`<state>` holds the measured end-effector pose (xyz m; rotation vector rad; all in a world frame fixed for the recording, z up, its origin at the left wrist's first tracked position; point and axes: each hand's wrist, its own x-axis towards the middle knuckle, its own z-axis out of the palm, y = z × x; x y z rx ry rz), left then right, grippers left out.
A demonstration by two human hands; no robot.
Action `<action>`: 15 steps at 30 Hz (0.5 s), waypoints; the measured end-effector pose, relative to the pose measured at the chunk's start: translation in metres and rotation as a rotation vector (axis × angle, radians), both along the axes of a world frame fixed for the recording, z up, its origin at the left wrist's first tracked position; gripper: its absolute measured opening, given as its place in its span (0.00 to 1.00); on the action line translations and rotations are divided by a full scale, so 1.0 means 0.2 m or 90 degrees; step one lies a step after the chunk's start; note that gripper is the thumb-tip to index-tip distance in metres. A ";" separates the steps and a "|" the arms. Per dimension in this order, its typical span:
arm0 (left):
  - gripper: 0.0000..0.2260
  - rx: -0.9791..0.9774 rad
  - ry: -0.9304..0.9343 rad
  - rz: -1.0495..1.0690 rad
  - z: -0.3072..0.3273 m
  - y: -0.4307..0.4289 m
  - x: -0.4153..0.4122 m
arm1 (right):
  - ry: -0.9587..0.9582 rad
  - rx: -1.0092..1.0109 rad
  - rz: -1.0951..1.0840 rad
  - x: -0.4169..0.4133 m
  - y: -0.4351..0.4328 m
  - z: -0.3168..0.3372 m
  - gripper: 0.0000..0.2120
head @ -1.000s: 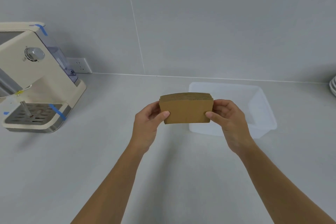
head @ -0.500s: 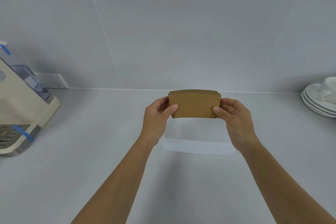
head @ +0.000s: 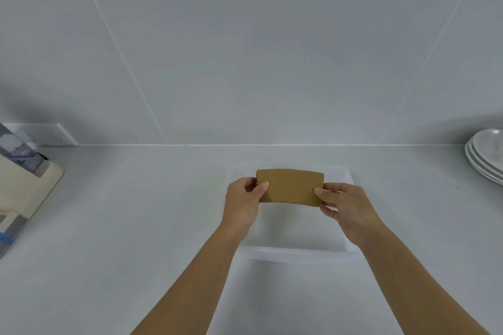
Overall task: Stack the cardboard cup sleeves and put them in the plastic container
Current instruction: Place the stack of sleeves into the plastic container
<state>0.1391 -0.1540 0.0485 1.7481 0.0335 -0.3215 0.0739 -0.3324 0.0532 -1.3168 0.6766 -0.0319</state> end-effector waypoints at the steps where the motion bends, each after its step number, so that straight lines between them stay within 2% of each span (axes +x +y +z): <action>1: 0.06 0.028 0.023 0.003 -0.03 -0.02 0.02 | 0.028 0.000 0.000 0.02 -0.01 -0.02 0.16; 6: 0.11 0.091 0.106 0.038 -0.12 -0.08 0.09 | 0.114 -0.013 -0.025 0.11 -0.01 -0.09 0.07; 9: 0.08 0.111 0.133 0.031 -0.14 -0.09 0.12 | 0.152 -0.019 -0.034 0.13 -0.01 -0.11 0.04; 15: 0.07 0.128 0.151 0.037 -0.15 -0.08 0.14 | 0.171 -0.098 -0.023 0.19 -0.02 -0.10 0.16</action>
